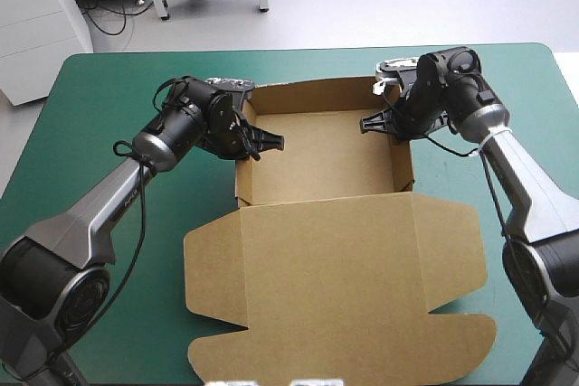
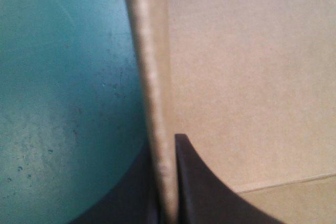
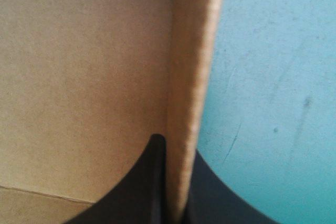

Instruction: Fold the box

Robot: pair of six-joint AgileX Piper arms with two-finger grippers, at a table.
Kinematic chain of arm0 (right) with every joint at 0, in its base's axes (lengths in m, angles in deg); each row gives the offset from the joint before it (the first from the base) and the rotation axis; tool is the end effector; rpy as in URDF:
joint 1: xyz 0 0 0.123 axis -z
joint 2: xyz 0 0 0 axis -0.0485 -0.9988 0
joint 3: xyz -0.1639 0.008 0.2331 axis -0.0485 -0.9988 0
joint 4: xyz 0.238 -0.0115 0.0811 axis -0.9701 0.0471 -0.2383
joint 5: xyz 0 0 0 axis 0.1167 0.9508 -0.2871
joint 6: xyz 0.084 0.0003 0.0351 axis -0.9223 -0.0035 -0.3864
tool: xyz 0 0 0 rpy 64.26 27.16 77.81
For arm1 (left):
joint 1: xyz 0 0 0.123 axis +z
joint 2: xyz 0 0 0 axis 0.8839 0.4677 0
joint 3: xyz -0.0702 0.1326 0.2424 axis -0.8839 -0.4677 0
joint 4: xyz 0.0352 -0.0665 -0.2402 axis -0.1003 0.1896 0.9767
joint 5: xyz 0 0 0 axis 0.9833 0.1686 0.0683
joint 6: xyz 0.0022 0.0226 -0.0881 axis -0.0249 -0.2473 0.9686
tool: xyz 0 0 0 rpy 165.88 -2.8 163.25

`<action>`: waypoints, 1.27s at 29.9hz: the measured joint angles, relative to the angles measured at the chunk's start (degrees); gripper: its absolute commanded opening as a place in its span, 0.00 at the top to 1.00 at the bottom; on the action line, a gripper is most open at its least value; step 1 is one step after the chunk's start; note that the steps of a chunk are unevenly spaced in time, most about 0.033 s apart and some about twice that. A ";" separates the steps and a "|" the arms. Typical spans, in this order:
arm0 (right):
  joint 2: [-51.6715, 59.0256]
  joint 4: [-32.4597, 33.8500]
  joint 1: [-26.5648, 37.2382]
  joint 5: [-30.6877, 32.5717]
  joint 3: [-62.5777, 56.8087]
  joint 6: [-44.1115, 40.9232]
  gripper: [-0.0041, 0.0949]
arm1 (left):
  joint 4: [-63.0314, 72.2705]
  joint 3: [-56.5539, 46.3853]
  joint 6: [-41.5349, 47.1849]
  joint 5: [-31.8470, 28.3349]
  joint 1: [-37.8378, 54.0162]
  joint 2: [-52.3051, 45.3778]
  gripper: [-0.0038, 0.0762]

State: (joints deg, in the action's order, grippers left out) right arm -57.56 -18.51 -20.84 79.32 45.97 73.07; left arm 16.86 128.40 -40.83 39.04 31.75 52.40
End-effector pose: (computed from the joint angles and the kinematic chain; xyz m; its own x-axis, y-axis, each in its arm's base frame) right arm 0.3728 0.1238 0.3338 -0.9077 -0.1887 -0.3748 -0.2263 0.9723 0.0586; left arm 0.3362 -0.1942 0.3214 -0.9156 0.1185 -0.3843 0.1778 0.9764 -0.1223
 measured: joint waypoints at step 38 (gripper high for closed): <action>-9.39 -5.71 -0.44 0.44 0.41 7.10 0.11 | 5.81 1.64 -13.98 5.38 4.31 9.51 0.20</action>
State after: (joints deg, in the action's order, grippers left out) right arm -66.95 -24.22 -21.28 79.76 46.38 80.17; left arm 22.67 130.04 -54.82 44.41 36.06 61.91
